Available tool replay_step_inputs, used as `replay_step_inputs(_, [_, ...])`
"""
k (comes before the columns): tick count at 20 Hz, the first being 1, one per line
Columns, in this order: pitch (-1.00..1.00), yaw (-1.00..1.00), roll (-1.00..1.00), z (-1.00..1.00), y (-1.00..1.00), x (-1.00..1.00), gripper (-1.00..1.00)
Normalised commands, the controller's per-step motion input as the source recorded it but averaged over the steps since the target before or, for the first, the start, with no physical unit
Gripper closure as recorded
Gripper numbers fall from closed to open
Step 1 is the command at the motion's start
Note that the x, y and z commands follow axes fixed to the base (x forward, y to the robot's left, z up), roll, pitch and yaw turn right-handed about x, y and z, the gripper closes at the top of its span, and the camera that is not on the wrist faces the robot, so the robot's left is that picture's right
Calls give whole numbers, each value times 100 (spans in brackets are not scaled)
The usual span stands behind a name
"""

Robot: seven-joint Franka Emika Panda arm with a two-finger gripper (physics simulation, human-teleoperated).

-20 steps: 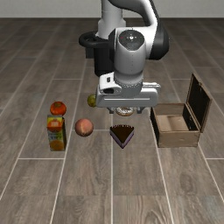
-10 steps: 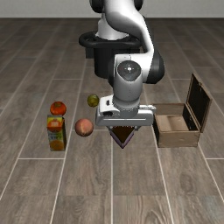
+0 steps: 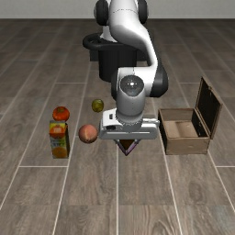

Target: Pick up the cake and place it in the box

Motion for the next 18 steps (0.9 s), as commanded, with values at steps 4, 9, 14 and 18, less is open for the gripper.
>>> replay_step_inputs(4, [0, 0, 0, 0, 0, 0, 100])
replay_step_inputs(9, [0, 0, 0, 100, 0, 0, 100])
replay_step_inputs(14, [0, 0, 0, 100, 0, 0, 100])
replay_step_inputs(18, [0, 0, 0, 75, 25, 0, 100])
